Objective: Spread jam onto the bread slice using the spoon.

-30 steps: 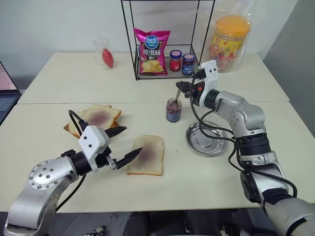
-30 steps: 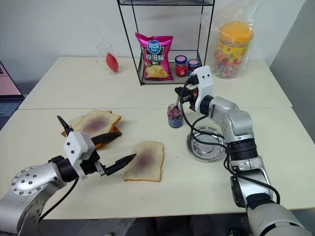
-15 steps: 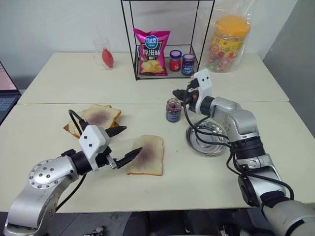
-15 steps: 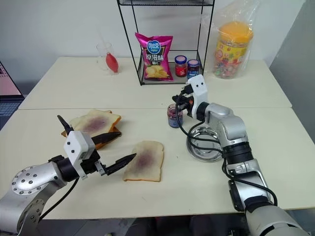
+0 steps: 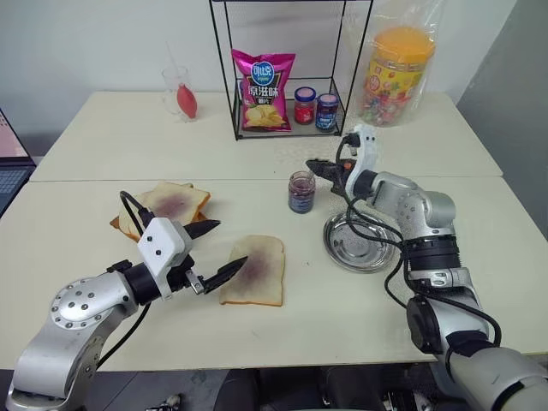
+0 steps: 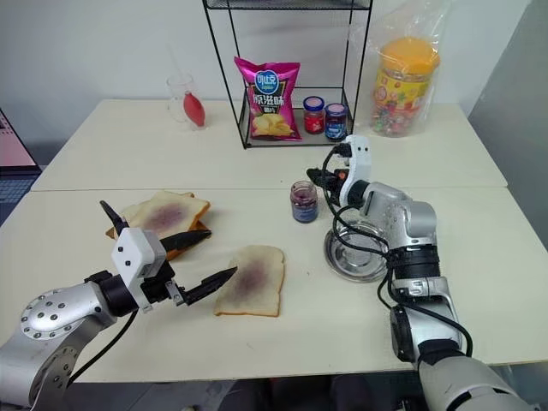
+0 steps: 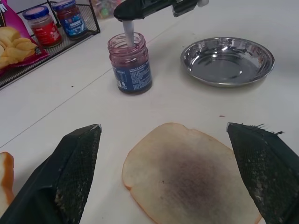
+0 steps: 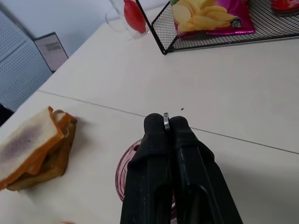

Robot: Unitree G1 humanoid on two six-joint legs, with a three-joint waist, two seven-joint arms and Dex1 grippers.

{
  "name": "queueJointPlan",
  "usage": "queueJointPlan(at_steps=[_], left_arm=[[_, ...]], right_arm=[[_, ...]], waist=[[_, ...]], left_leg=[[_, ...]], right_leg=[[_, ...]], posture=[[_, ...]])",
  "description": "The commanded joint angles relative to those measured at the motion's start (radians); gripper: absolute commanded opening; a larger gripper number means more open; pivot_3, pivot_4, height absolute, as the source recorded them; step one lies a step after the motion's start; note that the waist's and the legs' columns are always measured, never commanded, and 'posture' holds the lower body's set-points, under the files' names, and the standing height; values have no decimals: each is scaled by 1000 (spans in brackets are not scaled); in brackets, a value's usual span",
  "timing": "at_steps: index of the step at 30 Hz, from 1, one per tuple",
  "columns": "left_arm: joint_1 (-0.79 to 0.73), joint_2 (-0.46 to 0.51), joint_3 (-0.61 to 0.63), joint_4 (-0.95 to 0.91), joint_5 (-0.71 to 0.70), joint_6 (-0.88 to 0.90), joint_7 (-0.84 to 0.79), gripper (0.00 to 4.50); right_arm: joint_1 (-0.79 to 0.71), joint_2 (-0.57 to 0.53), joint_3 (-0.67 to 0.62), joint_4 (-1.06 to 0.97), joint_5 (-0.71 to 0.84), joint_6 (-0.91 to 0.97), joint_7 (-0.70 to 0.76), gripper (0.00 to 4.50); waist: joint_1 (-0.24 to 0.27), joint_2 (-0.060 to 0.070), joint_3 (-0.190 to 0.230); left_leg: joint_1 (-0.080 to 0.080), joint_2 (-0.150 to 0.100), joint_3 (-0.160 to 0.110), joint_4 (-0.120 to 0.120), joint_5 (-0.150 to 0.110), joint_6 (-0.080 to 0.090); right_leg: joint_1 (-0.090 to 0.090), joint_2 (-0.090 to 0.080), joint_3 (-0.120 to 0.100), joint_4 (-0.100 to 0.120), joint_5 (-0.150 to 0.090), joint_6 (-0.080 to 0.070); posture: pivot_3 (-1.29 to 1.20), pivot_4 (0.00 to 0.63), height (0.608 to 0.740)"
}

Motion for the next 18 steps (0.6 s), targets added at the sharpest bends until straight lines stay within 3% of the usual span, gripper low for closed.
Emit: queueJointPlan(at_steps=[1, 18], left_arm=[[-12, 7, 4, -32, -8, -7, 1, 4500], [-17, 10, 6, -34, -10, -3, 0, 4500]], right_arm=[[-53, 18, -65, -9, 70, 35, -25, 20], [-89, 34, -173, 37, 149, 102, -121, 20]], waist=[[-1, 0, 0], [-2, 0, 0]], left_leg=[[0, 0, 0, 0, 0, 0], [0, 0, 1, 0, 0, 0]], right_leg=[[0, 0, 0, 0, 0, 0], [0, 0, 0, 0, 0, 0]], posture=[[0, 150, 740], [0, 150, 740]])
